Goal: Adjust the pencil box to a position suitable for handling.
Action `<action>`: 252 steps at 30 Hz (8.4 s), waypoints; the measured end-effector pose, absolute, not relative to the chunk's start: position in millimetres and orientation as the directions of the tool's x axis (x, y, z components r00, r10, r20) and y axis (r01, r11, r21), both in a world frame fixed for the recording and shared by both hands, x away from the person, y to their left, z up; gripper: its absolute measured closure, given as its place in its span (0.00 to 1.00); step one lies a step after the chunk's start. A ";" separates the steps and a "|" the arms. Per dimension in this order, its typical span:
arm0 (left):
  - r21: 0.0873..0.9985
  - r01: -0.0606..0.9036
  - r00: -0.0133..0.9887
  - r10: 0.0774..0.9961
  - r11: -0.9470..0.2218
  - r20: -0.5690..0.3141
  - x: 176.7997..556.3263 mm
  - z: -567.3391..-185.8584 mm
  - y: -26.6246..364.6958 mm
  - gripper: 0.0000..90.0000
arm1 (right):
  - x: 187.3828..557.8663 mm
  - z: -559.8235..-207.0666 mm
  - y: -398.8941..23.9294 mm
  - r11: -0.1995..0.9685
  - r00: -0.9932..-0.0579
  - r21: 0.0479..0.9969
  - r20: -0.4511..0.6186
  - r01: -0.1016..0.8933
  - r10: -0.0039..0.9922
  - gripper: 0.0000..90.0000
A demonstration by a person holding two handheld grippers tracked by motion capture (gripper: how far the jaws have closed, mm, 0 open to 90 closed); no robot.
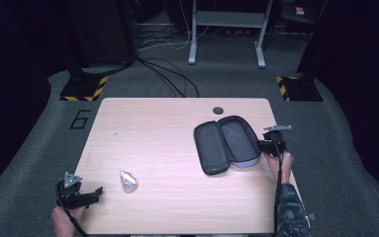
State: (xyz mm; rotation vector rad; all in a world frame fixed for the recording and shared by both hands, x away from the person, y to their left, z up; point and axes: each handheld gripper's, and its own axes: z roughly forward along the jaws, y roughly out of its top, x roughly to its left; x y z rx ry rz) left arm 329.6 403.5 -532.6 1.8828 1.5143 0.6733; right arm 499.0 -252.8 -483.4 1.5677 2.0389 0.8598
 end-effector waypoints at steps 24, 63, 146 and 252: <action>0.743 0.655 0.206 0.979 -0.136 -0.002 329.4 -533.0 402.8 0.05 | 449.5 -486.3 -258.6 0.064 -0.235 0.687 0.158 0.724 0.959 0.87; 0.742 0.657 0.204 0.979 -0.136 -0.002 329.4 -532.9 402.8 0.05 | 401.2 -493.1 -189.1 0.230 -0.486 0.668 0.225 0.708 0.845 0.47; 0.744 0.654 0.204 0.979 -0.134 -0.003 329.4 -533.1 402.8 0.05 | 553.2 -480.9 -183.9 0.340 -0.508 0.665 0.070 0.665 0.858 0.82; 0.745 0.654 0.205 0.979 -0.134 -0.003 329.2 -532.7 403.0 0.07 | 391.4 -499.1 -193.4 0.187 -0.425 0.751 0.136 0.633 0.895 0.06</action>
